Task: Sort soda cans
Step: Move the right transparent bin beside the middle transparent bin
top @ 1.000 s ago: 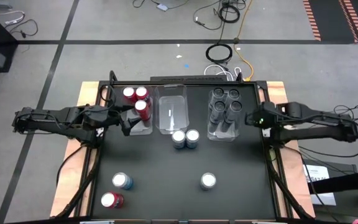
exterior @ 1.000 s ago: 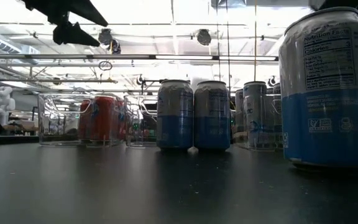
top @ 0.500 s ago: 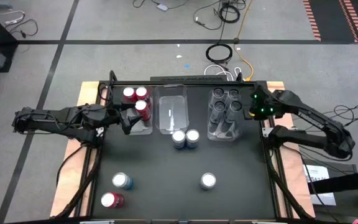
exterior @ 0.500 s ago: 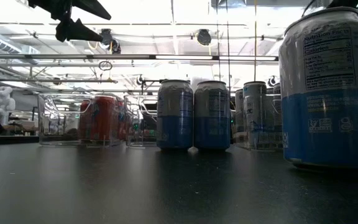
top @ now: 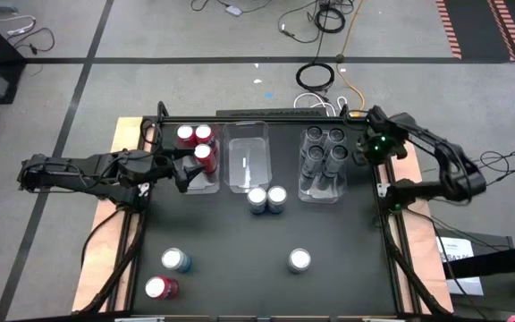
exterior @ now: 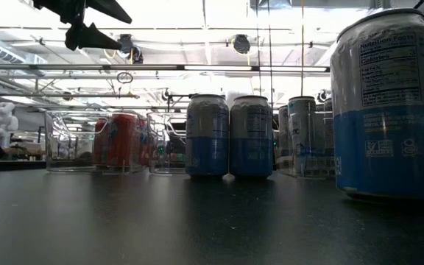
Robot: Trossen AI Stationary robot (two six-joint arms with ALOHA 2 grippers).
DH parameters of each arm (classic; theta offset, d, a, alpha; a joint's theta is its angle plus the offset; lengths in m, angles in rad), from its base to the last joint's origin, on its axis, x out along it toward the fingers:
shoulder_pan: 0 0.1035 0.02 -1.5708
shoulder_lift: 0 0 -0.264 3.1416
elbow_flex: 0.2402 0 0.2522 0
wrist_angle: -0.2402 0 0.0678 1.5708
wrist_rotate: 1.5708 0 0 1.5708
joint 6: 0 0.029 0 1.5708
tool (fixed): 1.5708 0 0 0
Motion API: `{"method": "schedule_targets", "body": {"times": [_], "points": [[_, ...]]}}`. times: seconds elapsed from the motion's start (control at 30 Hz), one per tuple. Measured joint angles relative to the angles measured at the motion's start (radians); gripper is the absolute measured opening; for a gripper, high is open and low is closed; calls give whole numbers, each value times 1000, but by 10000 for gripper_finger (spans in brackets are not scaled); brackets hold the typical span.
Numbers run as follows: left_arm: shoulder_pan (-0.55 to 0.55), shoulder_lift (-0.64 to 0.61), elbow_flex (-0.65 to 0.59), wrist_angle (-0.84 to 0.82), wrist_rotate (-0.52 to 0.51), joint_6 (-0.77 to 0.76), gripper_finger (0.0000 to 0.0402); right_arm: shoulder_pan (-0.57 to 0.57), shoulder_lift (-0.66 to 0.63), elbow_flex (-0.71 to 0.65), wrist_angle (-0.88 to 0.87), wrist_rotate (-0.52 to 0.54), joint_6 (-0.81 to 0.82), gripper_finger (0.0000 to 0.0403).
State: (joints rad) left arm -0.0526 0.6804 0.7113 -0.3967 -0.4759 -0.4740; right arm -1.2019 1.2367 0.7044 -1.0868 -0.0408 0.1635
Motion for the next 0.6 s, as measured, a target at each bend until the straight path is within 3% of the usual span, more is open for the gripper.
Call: {"method": "schedule_targets", "body": {"times": [0.2,0.3,0.6], "points": [[0,0,0,-1,-4,0,382,-1,130,0,2,18,-14,0],[0,0,0,-1,-21,1,382,7,162,0,-5,78,14,0],[0,0,0,-2,-77,9,382,103,203,0,85,123,249,0]]}}
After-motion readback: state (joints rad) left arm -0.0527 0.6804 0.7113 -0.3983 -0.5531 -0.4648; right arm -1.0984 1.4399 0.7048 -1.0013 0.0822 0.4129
